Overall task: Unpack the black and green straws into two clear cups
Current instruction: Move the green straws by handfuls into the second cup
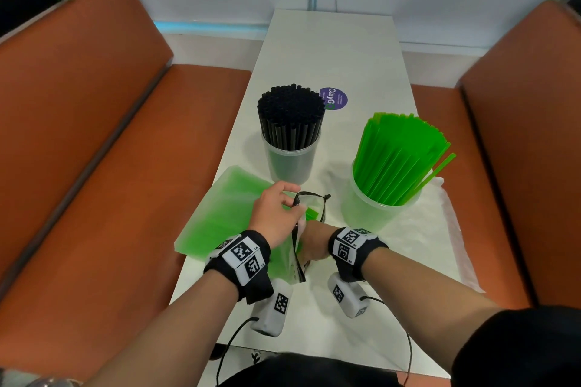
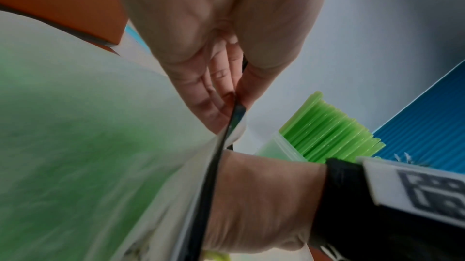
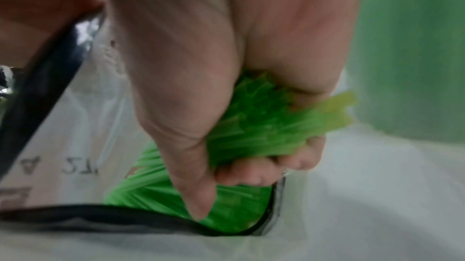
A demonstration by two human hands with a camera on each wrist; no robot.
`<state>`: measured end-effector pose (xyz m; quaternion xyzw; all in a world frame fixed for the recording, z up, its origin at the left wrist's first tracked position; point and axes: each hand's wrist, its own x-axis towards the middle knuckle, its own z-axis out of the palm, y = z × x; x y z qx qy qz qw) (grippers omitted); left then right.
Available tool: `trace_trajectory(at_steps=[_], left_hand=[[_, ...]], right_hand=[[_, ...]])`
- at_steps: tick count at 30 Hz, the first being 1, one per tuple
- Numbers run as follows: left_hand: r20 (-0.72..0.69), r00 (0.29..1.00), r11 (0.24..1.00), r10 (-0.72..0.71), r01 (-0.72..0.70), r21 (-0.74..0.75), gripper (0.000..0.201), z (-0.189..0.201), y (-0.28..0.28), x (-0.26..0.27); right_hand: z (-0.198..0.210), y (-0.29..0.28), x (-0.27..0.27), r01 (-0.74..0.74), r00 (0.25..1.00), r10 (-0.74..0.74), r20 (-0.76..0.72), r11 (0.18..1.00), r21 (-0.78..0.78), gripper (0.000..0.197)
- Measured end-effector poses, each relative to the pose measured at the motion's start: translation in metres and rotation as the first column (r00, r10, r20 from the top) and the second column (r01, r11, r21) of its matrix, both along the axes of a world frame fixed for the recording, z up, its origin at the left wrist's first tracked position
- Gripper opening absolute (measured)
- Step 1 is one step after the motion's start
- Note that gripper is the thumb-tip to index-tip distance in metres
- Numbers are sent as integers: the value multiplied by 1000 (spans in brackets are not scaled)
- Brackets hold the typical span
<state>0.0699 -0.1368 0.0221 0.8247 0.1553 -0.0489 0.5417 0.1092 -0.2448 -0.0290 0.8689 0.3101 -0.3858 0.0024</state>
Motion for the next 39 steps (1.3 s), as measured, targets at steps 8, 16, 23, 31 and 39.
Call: trace_trajectory(at_steps=[8, 16, 23, 31, 39], left_hand=[[-7, 999, 999, 34, -34, 25, 31, -2, -1, 18], [-6, 984, 983, 177, -177, -53, 37, -8, -6, 38], [-59, 983, 979, 173, -178, -99, 39, -20, -5, 44], [40, 980, 980, 195, -196, 27, 18, -11, -12, 37], [188, 957, 719, 219, -28, -695, 49, 44, -34, 33]], right_hand=[[21, -91, 9, 182, 954, -215, 209, 969, 167, 17], [32, -202, -18, 379, 880, -423, 215, 900, 217, 12], [39, -242, -33, 468, 832, -531, 161, 827, 312, 13], [39, -221, -26, 482, 813, -577, 80, 743, 463, 18], [45, -172, -23, 430, 844, -536, 19, 697, 574, 19]])
